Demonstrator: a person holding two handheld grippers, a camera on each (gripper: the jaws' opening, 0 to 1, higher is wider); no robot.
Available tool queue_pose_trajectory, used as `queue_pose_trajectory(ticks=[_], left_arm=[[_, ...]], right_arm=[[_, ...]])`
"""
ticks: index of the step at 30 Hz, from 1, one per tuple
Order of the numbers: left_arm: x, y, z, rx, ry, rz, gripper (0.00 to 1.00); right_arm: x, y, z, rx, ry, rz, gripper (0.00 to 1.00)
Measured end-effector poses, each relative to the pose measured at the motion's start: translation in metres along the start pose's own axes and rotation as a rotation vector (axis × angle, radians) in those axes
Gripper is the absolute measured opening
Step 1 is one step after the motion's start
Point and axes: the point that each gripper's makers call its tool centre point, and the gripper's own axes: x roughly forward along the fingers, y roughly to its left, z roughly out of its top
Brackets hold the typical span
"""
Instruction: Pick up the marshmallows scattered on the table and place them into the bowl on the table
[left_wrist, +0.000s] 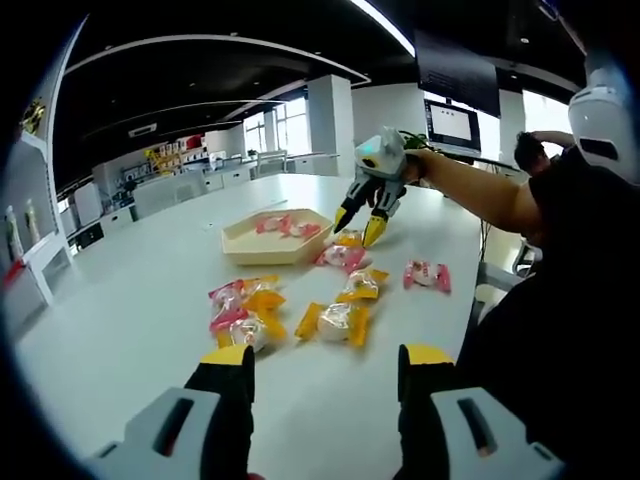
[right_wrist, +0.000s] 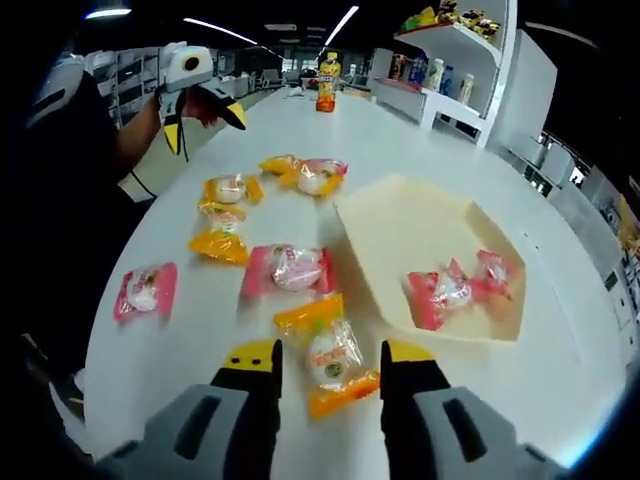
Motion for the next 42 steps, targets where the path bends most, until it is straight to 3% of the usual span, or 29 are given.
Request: queue_pose_trajectory(ticks=[18, 42], left_arm=[[0.000, 0.000, 0.001, 0.002, 0.000, -0.001, 0.57], [0.001, -0.002, 0.000, 0.003, 0.002, -0.004, 0.57]], right_arm=[[0.001, -0.005, -0.007, 0.084, 0.020, -0.024, 0.25], [-0.001, -0.008, -0.008, 0.107, 0.007, -0.053, 0.23]])
